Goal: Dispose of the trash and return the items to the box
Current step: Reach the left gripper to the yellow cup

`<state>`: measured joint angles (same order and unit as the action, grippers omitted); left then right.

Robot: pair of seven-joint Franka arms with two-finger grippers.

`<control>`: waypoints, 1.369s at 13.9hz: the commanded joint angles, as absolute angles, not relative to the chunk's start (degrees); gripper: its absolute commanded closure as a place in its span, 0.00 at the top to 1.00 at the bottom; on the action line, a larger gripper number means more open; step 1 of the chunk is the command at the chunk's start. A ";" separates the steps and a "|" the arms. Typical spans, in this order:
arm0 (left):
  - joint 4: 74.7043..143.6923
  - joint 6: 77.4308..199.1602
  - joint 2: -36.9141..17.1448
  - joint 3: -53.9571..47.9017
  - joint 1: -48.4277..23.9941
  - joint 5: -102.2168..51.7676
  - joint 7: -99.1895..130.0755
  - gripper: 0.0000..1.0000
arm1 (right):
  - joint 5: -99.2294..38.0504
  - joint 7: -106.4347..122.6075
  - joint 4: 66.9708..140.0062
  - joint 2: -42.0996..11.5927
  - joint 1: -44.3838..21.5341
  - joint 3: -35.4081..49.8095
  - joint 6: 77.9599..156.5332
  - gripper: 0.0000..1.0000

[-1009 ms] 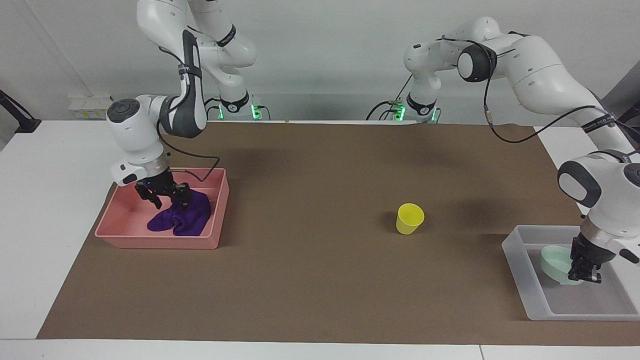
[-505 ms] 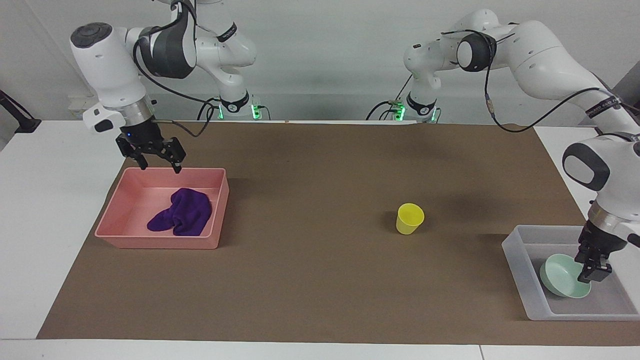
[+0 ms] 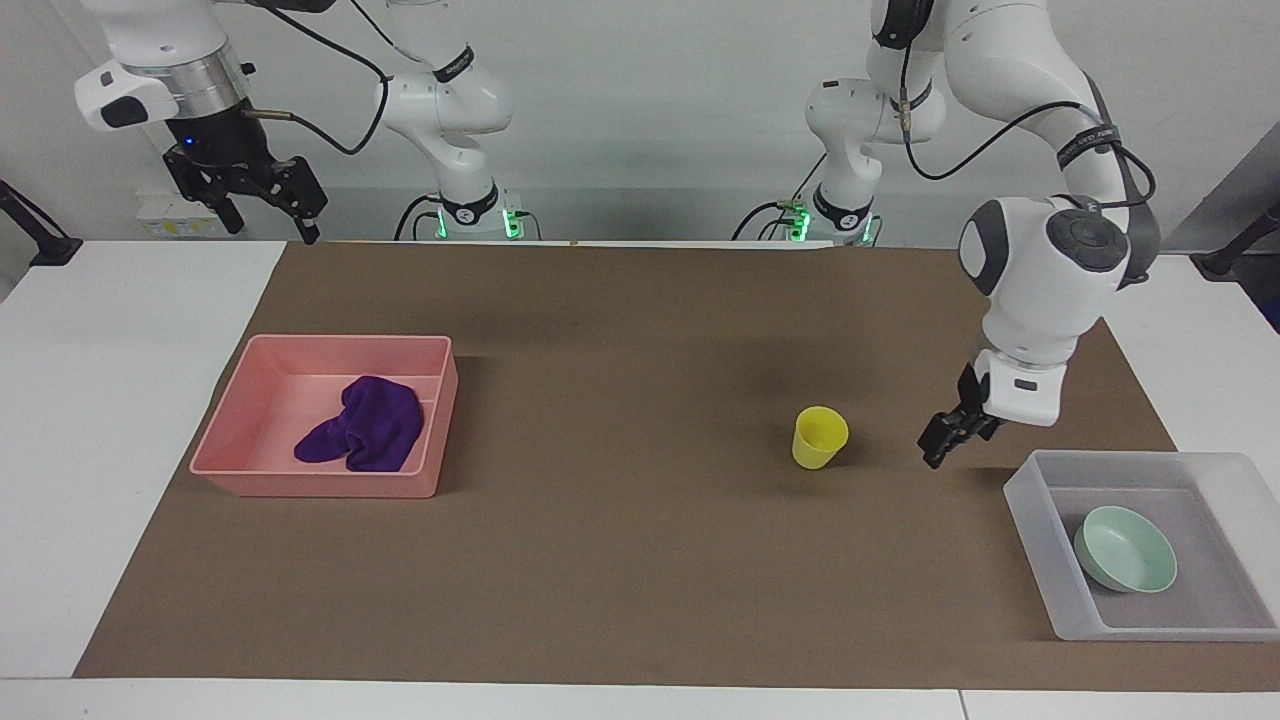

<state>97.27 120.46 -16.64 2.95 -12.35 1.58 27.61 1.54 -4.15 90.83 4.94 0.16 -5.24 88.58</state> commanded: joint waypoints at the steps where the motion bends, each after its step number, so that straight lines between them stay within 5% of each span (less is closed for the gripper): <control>1: 108.87 127.42 -10.82 3.78 -15.11 1.85 24.17 1.00 | 0.88 -5.01 93.77 6.41 0.18 -4.66 89.12 1.00; 19: 111.80 134.47 -15.20 3.25 -18.98 0.26 17.58 1.00 | 0.97 -3.60 93.34 5.45 1.05 -4.75 88.86 1.00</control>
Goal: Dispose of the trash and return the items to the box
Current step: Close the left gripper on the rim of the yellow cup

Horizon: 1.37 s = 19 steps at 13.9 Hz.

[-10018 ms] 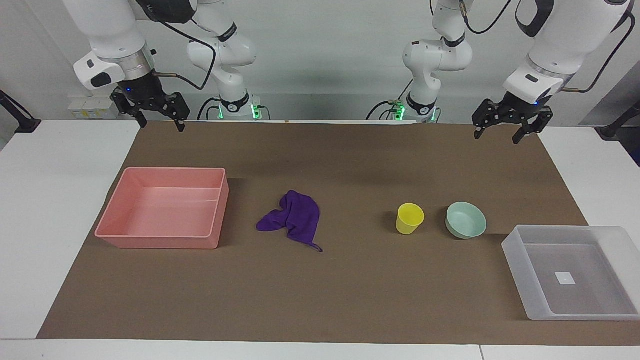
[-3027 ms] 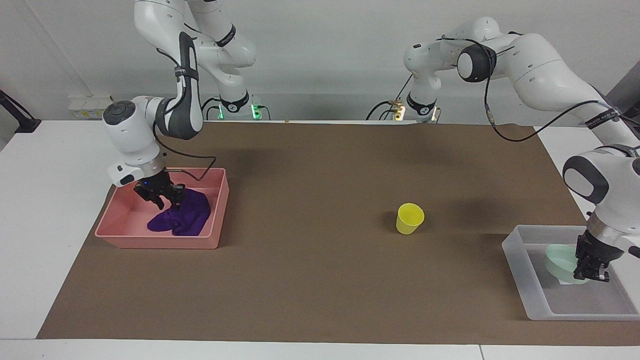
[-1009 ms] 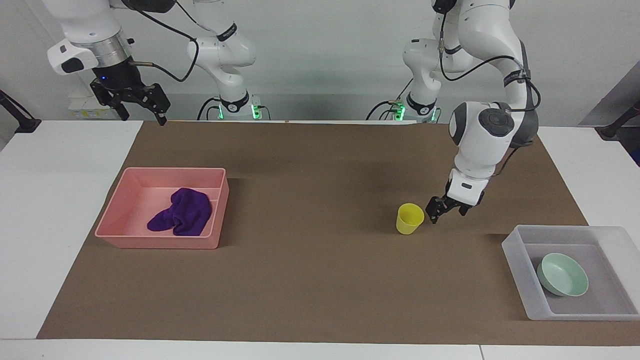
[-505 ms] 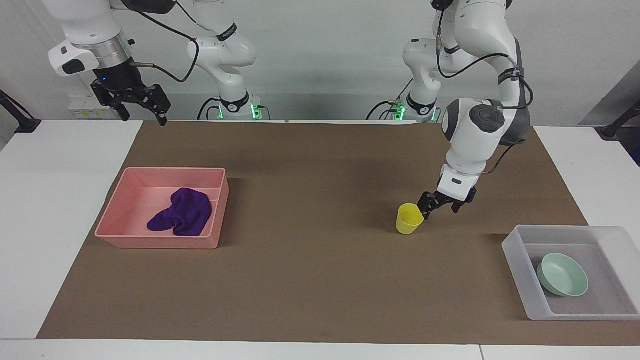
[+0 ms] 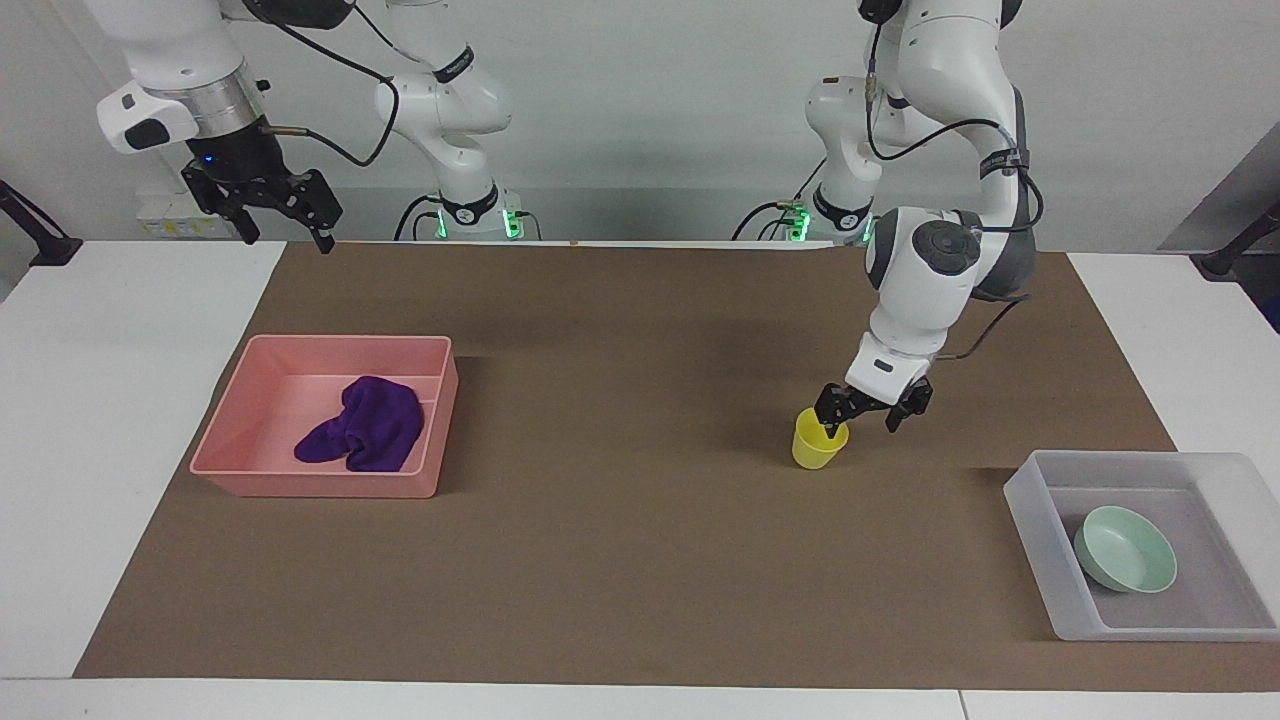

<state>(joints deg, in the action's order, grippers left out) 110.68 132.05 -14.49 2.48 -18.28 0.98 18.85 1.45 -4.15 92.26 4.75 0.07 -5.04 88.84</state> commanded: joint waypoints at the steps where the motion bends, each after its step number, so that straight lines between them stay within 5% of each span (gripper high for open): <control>1: 112.06 135.26 -15.38 3.16 -18.98 0.26 17.58 1.00 | 0.97 -3.60 93.25 5.45 1.05 -4.75 88.94 1.00; 4: 113.55 137.19 -15.38 3.16 -19.16 0.26 17.67 0.89 | 0.97 -3.69 93.16 5.89 1.05 -4.75 88.95 1.00; 6: 114.08 137.37 -15.29 3.16 -19.16 0.26 18.01 0.53 | 0.97 -3.69 93.16 6.15 1.05 -4.75 88.86 1.00; 8: 114.08 137.11 -15.29 3.25 -19.77 0.26 18.02 0.00 | 0.97 -3.69 93.16 6.24 0.97 -4.75 88.95 1.00; 19: 111.63 134.21 -11.08 3.78 -17.76 0.35 17.67 0.00 | 0.97 -3.69 93.16 6.33 0.88 -4.66 88.86 1.00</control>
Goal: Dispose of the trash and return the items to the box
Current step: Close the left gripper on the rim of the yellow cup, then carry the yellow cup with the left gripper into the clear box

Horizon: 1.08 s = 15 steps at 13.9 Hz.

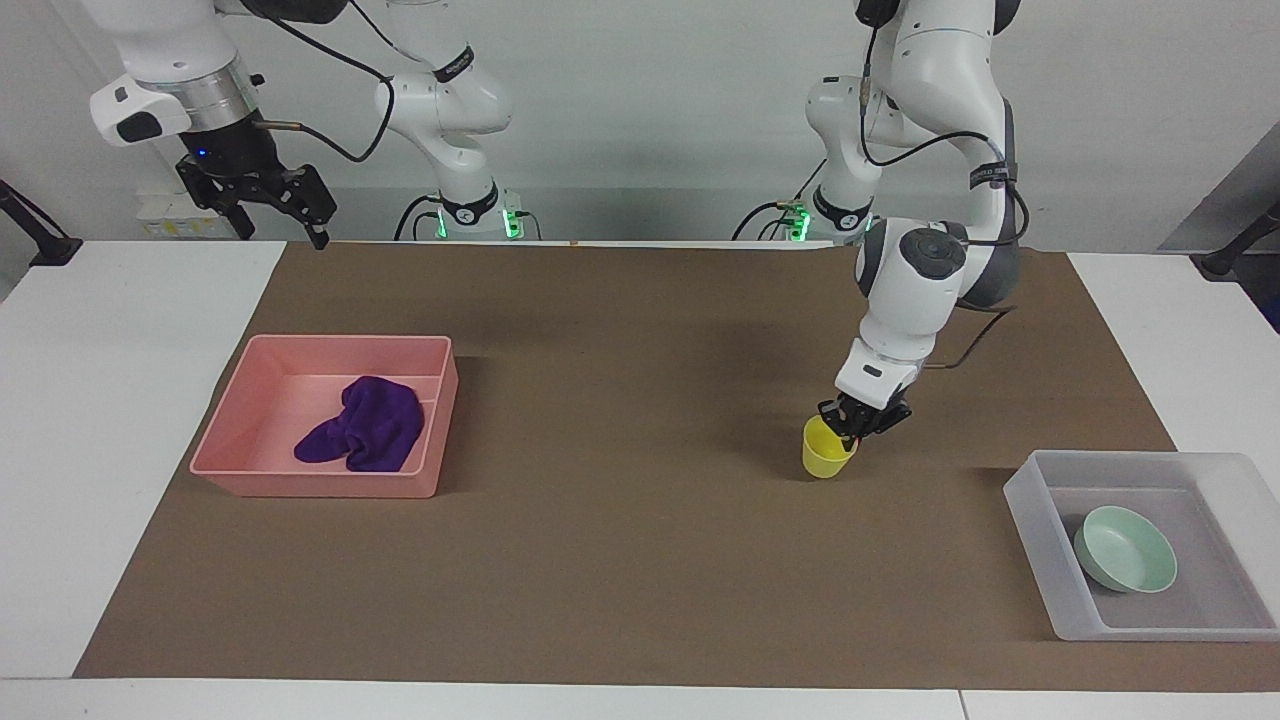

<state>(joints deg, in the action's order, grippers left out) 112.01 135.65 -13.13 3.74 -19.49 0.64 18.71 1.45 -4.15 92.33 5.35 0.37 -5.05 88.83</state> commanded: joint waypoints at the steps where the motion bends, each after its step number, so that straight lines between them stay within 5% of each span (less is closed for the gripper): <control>1: 110.14 133.08 -11.07 3.78 -16.62 0.35 17.58 0.00 | 0.97 -3.69 93.16 6.33 0.88 -4.66 88.86 1.00; 10: 90.20 122.52 -16.16 3.61 -0.20 0.44 7.48 0.00 | 1.14 -3.87 92.91 4.85 0.26 -4.57 90.62 1.00; 15: 85.01 127.61 -20.46 3.78 7.72 0.70 6.42 0.00 | 1.32 -3.78 94.47 5.18 0.35 -4.66 90.96 1.00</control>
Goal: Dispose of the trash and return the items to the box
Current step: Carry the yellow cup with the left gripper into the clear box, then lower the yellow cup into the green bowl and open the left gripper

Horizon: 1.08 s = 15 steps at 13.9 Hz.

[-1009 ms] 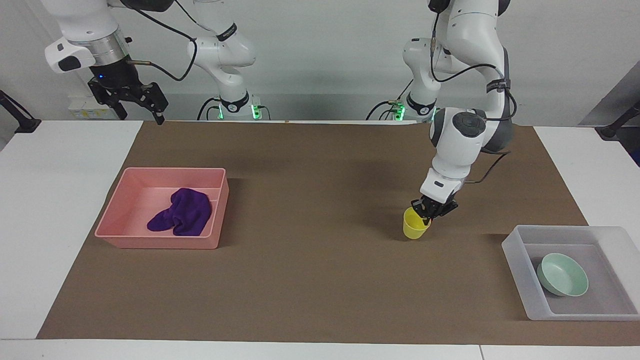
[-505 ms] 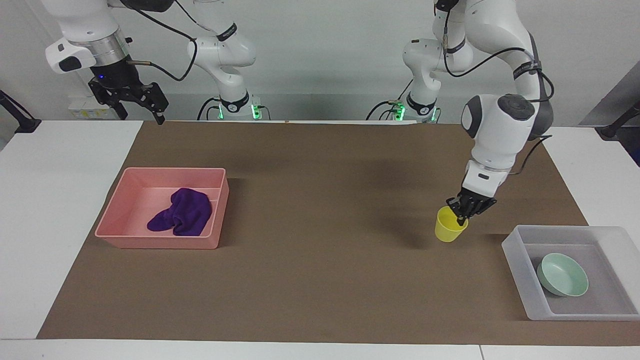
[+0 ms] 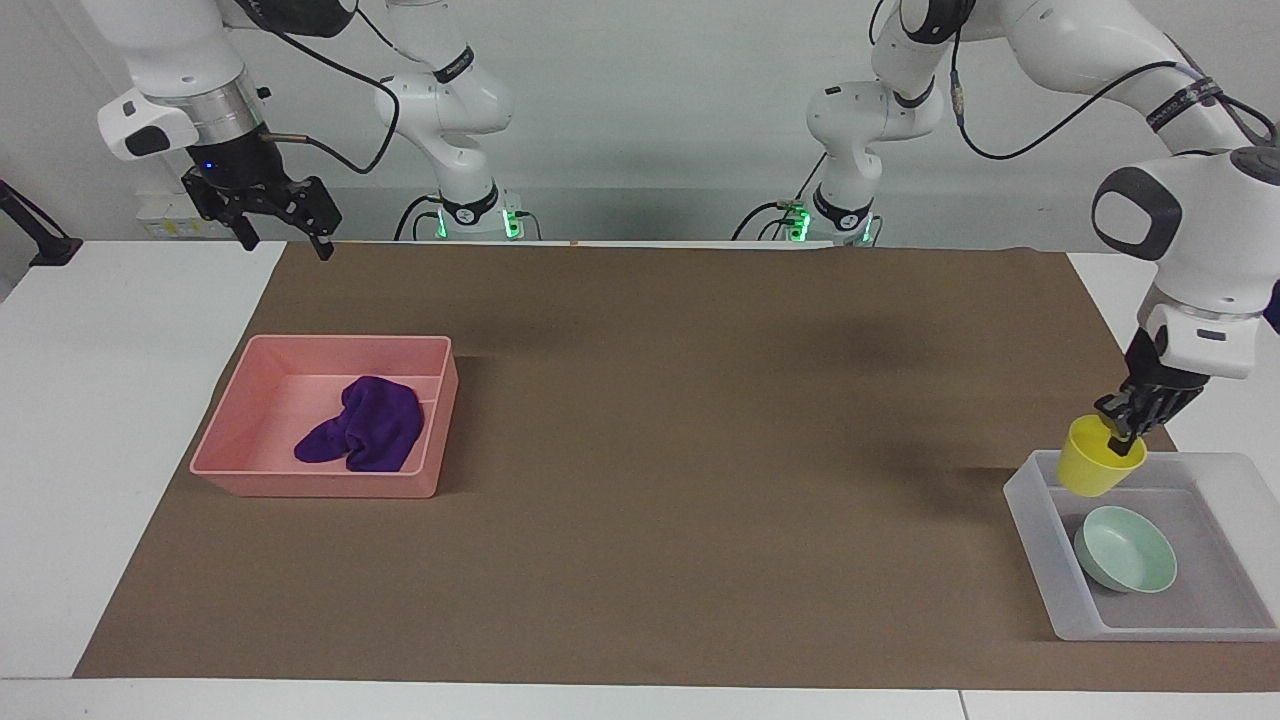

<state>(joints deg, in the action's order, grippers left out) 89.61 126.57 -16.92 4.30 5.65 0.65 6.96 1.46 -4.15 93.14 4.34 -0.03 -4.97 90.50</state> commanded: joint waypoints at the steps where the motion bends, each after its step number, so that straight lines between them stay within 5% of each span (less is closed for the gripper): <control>1: 82.90 127.88 -22.31 3.78 8.43 0.79 6.50 0.00 | 1.23 -3.61 94.48 5.19 0.35 -4.66 90.79 1.00; 7: 76.03 132.97 -31.54 3.87 10.72 0.35 7.03 0.00 | 1.05 -3.34 97.21 6.68 0.44 -4.57 90.96 1.00; 15: 78.39 137.37 -33.84 3.87 10.98 0.18 8.34 0.00 | 1.67 -0.35 97.12 6.68 0.09 -4.48 91.23 1.00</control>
